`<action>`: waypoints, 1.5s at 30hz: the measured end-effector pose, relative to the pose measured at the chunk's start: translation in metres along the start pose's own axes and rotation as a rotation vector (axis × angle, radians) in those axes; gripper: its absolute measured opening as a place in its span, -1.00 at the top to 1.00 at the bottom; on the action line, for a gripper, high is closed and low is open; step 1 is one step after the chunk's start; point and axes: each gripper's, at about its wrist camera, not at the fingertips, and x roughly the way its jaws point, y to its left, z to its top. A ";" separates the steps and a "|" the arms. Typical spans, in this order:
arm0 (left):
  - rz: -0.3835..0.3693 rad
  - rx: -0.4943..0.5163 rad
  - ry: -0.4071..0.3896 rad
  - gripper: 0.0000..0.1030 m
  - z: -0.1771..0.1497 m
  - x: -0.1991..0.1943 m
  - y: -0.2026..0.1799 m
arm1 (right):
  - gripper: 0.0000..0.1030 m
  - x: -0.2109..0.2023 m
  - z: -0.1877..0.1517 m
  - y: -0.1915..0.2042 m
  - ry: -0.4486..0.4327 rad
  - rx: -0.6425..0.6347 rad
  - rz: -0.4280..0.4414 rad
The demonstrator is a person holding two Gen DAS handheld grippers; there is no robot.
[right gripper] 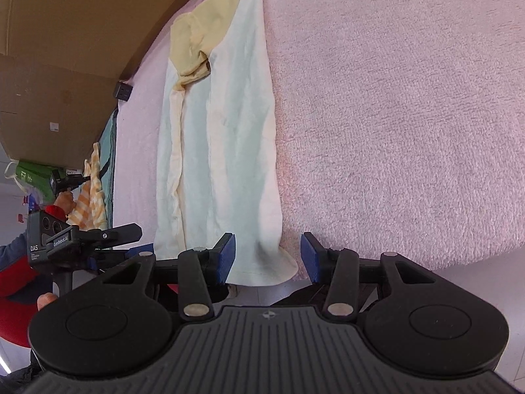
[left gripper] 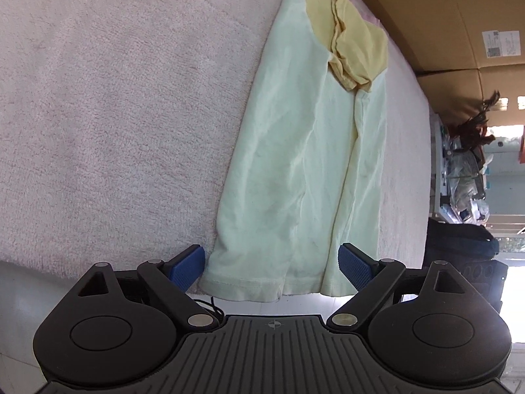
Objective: Fold clothes
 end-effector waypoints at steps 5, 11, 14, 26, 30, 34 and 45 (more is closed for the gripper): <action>0.009 -0.021 0.013 -0.82 0.002 0.000 0.001 | 0.18 0.003 0.001 0.000 0.021 -0.009 -0.007; 0.032 -0.032 0.034 -0.66 0.001 -0.001 0.002 | 0.22 0.005 0.000 0.000 0.035 -0.029 -0.012; 0.056 -0.022 0.038 -0.56 0.001 -0.001 0.000 | 0.39 0.006 -0.001 0.000 0.038 -0.040 -0.020; 0.106 -0.015 0.064 0.69 -0.001 0.002 0.006 | 0.84 0.011 -0.004 0.000 0.065 -0.073 -0.029; 0.094 -0.014 0.060 0.76 0.000 -0.003 0.002 | 0.85 0.008 -0.003 0.001 0.069 -0.068 -0.017; 0.072 -0.021 0.046 0.76 0.007 -0.011 -0.003 | 0.85 0.003 -0.001 0.004 0.066 -0.069 0.003; 0.020 -0.041 -0.026 0.76 0.052 -0.025 -0.024 | 0.86 -0.016 0.039 0.013 -0.032 -0.024 0.117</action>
